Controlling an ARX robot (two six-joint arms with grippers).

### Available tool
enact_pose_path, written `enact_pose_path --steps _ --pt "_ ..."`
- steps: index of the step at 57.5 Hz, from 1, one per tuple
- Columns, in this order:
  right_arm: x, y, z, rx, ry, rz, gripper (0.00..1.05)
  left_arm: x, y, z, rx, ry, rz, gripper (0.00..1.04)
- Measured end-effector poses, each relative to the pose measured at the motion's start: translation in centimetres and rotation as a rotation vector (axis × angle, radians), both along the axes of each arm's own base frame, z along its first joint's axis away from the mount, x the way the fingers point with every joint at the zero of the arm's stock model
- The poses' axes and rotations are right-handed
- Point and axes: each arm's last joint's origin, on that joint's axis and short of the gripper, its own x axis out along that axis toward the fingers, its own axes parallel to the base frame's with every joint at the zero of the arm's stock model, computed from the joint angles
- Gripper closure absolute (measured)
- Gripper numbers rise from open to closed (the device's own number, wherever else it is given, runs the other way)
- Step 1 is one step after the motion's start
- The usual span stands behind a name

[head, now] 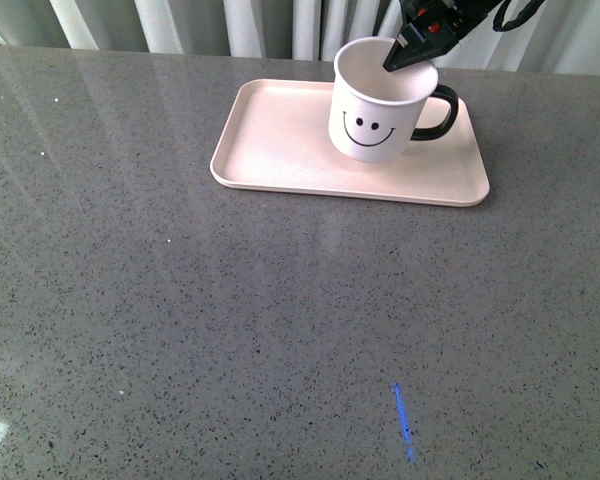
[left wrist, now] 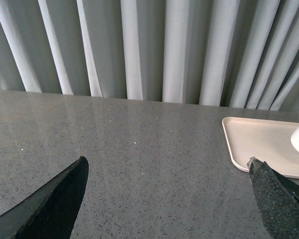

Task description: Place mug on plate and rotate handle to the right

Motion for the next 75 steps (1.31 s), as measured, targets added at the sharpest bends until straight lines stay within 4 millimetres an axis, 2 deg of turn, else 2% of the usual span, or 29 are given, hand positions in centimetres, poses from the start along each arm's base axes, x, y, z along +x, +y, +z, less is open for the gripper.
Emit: enact_pose_path --steps 10,40,75 --pt "0.0 0.1 0.3 -0.008 -0.021 0.053 1.03 0.0 0.0 0.0 0.0 0.0 0.0 0.09" --pt "0.9 0.6 -1.6 -0.045 0.019 0.118 1.03 0.0 0.0 0.0 0.0 0.0 0.0 0.09" --pt "1.1 0.6 -2.3 -0.113 0.016 0.134 1.03 0.0 0.0 0.0 0.0 0.0 0.0 0.09"
